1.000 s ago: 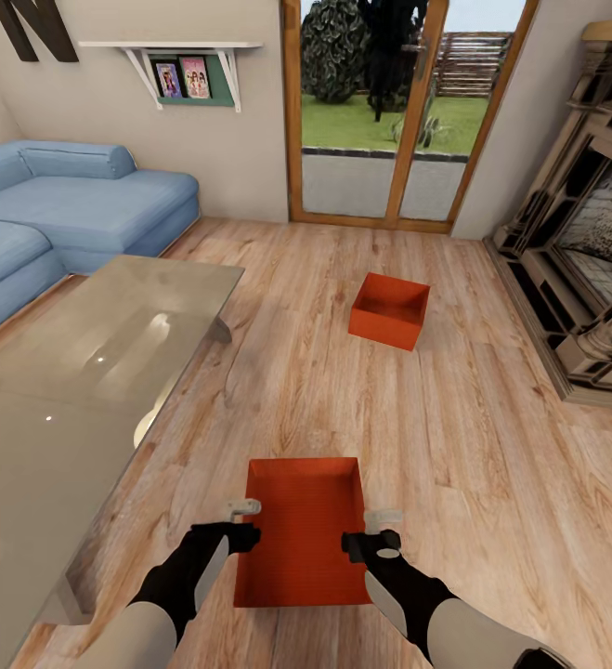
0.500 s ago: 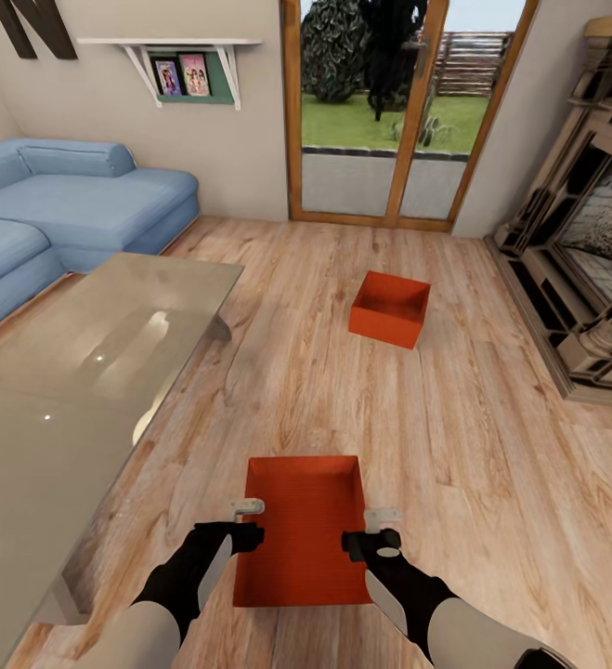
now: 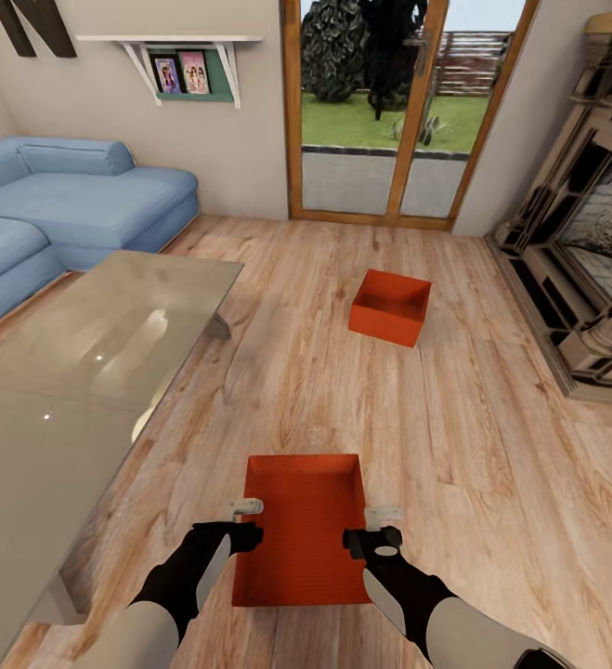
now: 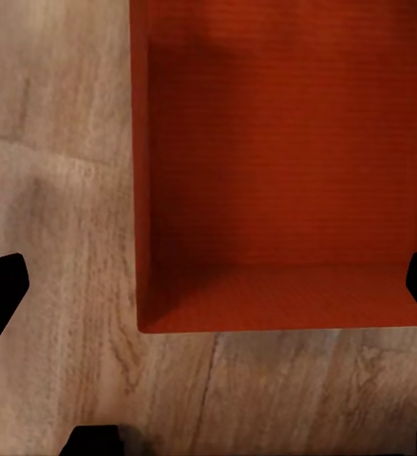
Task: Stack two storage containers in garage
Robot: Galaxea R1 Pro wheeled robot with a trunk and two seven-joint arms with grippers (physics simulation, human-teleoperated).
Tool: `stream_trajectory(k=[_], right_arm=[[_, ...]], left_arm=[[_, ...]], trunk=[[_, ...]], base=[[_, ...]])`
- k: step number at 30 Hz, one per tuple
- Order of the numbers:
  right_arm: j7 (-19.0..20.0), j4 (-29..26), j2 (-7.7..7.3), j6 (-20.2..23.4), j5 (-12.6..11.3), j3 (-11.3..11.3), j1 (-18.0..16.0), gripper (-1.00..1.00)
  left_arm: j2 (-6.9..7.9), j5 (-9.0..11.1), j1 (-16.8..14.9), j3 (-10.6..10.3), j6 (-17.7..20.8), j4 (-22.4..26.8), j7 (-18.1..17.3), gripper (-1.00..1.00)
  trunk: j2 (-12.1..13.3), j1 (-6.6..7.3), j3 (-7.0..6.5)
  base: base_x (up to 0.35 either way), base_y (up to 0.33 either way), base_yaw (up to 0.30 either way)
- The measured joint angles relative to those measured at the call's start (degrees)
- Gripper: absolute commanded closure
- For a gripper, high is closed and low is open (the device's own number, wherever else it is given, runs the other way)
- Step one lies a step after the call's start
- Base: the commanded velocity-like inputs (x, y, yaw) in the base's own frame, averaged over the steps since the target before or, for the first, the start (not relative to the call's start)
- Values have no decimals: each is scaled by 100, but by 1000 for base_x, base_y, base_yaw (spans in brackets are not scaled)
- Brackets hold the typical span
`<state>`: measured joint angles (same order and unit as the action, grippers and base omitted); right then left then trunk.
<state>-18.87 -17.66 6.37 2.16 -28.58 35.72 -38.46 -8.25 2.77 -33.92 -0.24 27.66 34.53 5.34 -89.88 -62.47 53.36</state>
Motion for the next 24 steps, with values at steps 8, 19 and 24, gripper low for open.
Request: stream_trajectory(k=[8, 19, 24], right_arm=[[-7, -5, 4, 80, -3, 1, 0, -100], [-8, -41, -8, 125, 0, 1, 0, -100], [4, -41, -9, 126, 0, 1, 0, -100]], left_arm=[[9, 7, 0, 0, 0, -7, -17, -100], [9, 8, 0, 0, 0, -12, -21, -100], [9, 14, 0, 3, 0, -17, -21, -100]], trunk=[[-119, -65, 53], [-560, -307, 251], [-761, -417, 341]], base=[[0, 0, 0], [0, 0, 0], [0, 0, 0]])
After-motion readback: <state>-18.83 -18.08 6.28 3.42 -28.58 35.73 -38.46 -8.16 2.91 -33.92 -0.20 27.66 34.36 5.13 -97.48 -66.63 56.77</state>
